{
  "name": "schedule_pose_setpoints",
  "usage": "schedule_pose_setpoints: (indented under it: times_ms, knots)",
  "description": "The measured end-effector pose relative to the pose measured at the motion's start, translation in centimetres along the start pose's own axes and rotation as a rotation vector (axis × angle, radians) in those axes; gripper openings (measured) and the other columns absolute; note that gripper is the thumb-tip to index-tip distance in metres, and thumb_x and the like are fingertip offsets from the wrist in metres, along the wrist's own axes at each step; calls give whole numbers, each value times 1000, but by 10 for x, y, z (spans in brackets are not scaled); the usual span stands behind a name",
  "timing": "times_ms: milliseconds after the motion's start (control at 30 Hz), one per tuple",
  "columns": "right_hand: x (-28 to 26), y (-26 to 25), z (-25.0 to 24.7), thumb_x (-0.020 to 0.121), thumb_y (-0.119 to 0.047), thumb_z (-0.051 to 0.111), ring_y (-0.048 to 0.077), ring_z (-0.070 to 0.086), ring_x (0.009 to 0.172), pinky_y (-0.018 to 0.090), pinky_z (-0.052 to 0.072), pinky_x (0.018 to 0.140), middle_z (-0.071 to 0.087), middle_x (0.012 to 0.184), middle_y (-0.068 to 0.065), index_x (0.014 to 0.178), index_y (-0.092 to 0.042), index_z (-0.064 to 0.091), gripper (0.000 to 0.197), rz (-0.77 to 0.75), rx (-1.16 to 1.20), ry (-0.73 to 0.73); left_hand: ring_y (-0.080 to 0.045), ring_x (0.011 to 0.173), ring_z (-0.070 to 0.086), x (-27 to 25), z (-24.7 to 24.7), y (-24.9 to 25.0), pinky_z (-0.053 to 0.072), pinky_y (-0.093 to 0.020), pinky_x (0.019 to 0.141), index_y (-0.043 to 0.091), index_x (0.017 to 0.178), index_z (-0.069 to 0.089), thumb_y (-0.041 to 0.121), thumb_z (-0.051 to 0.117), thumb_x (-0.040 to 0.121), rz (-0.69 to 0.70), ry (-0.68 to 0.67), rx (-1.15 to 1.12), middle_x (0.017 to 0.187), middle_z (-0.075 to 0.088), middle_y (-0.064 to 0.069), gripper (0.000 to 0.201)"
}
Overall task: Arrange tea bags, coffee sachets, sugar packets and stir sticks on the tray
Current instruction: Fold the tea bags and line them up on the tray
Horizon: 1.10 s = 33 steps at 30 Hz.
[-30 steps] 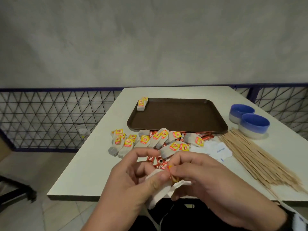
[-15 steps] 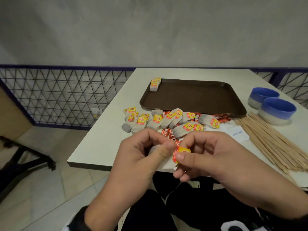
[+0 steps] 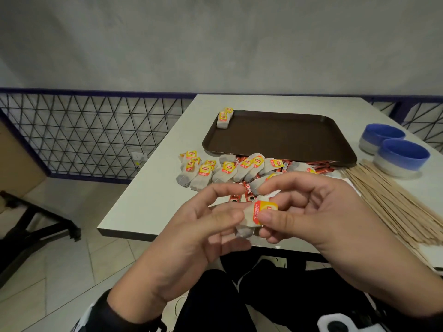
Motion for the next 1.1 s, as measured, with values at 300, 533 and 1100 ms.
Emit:
schedule_pose_setpoints:
  times_ms: [300, 533, 1100]
  knots:
    - [-2, 2, 1, 63, -11, 83, 31, 70, 62, 32, 61, 60, 69, 72, 18, 91, -11, 77, 29, 11, -37, -33, -21, 69, 64, 0, 0, 4, 54, -25, 57, 15, 109, 71, -7, 75, 71, 55, 15, -10, 91, 61, -15, 45]
    - [-4, 4, -4, 65, -6, 82, 27, 71, 59, 30, 60, 58, 70, 70, 14, 86, -7, 78, 21, 11, -33, -14, -25, 83, 71, -3, 0, 4, 56, -25, 60, 18, 111, 71, -6, 75, 70, 32, 23, -15, 105, 71, -18, 47]
    - [-9, -3, -3, 91, -29, 73, 11, 65, 115, 37, 60, 80, 70, 114, -7, 93, -32, 84, 12, -246, -293, -53, -22, 72, 63, -2, 0, 10, 55, -27, 63, 21, 93, 73, 6, 81, 68, 201, 161, 313, 85, 73, -19, 30]
Point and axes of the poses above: each hand's wrist, its own x-axis towards the middle knuckle, its own z-axis out of the palm, y = z × x, the point moved 6 cm from there along x, towards the middle knuckle
